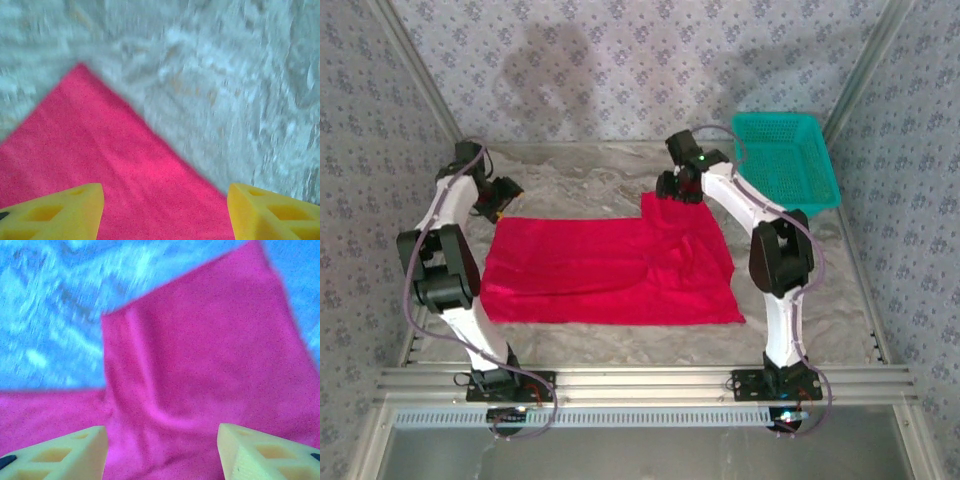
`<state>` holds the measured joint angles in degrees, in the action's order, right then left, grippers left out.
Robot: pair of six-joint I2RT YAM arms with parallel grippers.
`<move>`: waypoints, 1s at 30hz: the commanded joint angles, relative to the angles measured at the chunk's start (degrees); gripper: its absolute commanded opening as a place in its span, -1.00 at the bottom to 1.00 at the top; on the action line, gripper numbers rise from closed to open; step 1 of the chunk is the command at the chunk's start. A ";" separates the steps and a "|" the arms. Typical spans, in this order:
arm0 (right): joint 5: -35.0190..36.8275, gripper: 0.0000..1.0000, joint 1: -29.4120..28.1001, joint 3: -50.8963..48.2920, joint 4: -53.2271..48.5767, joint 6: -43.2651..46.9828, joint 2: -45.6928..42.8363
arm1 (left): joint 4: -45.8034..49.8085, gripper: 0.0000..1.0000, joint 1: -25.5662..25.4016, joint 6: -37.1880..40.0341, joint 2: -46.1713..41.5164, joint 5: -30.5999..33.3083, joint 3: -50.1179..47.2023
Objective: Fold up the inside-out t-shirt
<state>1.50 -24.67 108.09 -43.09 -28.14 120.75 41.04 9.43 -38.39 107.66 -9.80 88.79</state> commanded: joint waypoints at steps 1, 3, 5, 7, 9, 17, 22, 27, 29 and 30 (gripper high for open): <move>4.46 0.24 2.98 7.16 -3.20 3.15 8.64 | 7.87 0.30 2.69 2.27 5.86 3.12 4.51; 5.30 0.24 4.08 11.96 -3.49 4.00 12.80 | 8.30 0.29 3.87 2.36 7.99 2.52 6.41; 6.19 0.24 4.87 15.28 -2.69 4.90 16.14 | 8.96 0.28 4.73 2.77 9.40 2.18 7.92; 6.46 0.24 5.53 17.63 -0.70 6.02 19.25 | 9.79 0.27 5.29 3.53 10.68 2.24 9.37; 6.11 0.24 5.98 19.89 0.20 6.36 22.05 | 10.45 0.26 5.80 4.27 11.86 2.38 10.41; 0.55 0.16 7.26 26.68 1.48 6.09 30.29 | 11.95 0.23 6.17 6.18 17.17 0.46 14.73; -1.54 -0.17 7.37 26.12 3.00 5.15 30.51 | 12.18 0.16 5.91 5.96 20.15 -1.09 16.73; -2.80 -0.35 7.27 25.44 3.16 5.18 30.56 | 12.13 0.06 5.26 5.42 22.48 -2.14 17.66; -3.43 -0.50 7.36 25.39 3.12 5.22 30.51 | 11.91 -0.04 4.92 5.09 23.24 -2.73 17.80; -3.60 -0.57 7.35 25.39 3.11 5.33 30.51 | 11.89 -0.12 4.77 5.08 23.40 -2.80 17.82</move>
<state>0.34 -17.26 133.71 -38.57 -23.05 148.97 51.51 15.00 -33.39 129.54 -10.44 105.01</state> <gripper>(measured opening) 0.238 0.462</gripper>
